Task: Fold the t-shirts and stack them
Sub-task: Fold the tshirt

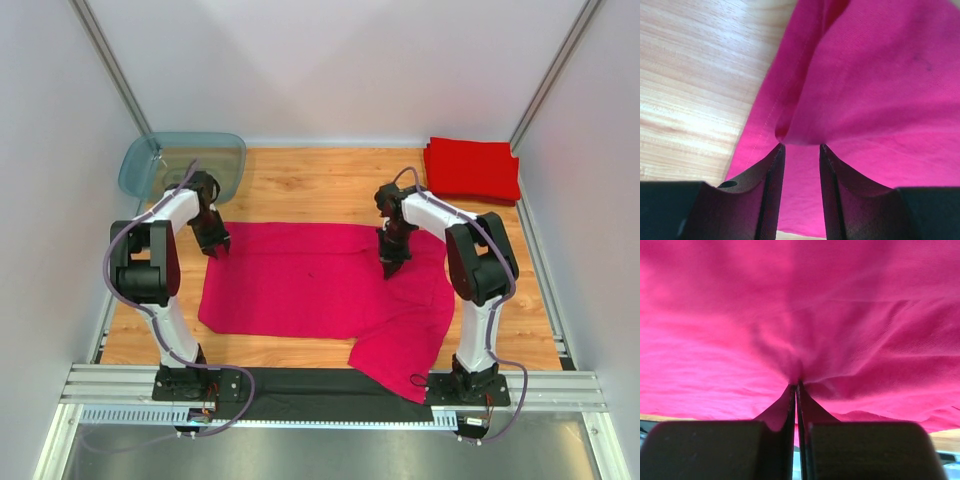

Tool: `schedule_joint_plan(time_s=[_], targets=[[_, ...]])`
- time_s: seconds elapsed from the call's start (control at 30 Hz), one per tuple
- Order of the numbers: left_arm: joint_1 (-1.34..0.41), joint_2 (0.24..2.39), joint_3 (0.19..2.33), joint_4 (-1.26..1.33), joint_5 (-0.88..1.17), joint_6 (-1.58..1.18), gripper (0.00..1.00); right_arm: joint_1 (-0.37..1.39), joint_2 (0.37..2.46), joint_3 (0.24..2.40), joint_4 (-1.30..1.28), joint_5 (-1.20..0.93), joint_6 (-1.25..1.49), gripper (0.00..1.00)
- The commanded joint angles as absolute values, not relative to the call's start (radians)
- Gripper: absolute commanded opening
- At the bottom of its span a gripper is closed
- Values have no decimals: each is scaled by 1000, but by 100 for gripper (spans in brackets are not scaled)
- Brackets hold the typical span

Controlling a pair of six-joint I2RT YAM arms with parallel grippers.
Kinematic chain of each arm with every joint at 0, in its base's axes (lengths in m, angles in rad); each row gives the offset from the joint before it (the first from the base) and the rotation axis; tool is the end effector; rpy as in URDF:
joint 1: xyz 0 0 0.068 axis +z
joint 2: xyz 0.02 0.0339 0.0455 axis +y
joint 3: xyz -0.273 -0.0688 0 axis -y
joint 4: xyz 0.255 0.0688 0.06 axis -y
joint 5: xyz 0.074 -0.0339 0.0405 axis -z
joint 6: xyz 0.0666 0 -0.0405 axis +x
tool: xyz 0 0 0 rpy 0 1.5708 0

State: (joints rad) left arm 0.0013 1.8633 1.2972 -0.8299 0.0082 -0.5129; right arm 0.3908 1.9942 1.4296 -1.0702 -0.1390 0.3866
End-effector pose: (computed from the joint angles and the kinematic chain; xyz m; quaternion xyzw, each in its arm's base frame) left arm 0.3706 -0.0001 0.1503 -0.2530 0.9635 -0.0260 0.0834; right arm 0.3393 0.1498 0.1370 -0.0001 -0.9971 -0.0521 0.0558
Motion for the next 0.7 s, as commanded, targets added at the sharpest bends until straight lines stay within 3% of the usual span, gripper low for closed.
schedule_joint_plan(time_s=[0.0, 0.1, 0.2, 0.27, 0.5, 0.67], targets=[[2, 1885, 1348, -850, -44, -489, 41, 374, 1974, 1393, -1026, -172, 448, 0], [2, 1924, 1388, -861, -58, -488, 41, 373, 1968, 1408, -1046, -155, 437, 4], [2, 1953, 1449, -886, -63, -489, 41, 341, 1918, 1439, -1084, -114, 439, 26], [3, 1951, 1495, -911, -58, -497, 41, 287, 1873, 1447, -1078, -89, 443, 31], [2, 1911, 1468, -822, 64, -552, 41, 92, 1867, 1424, -1003, -25, 451, 31], [2, 1985, 1482, -847, 45, -565, 41, 6, 1923, 1424, -957, -14, 459, 31]])
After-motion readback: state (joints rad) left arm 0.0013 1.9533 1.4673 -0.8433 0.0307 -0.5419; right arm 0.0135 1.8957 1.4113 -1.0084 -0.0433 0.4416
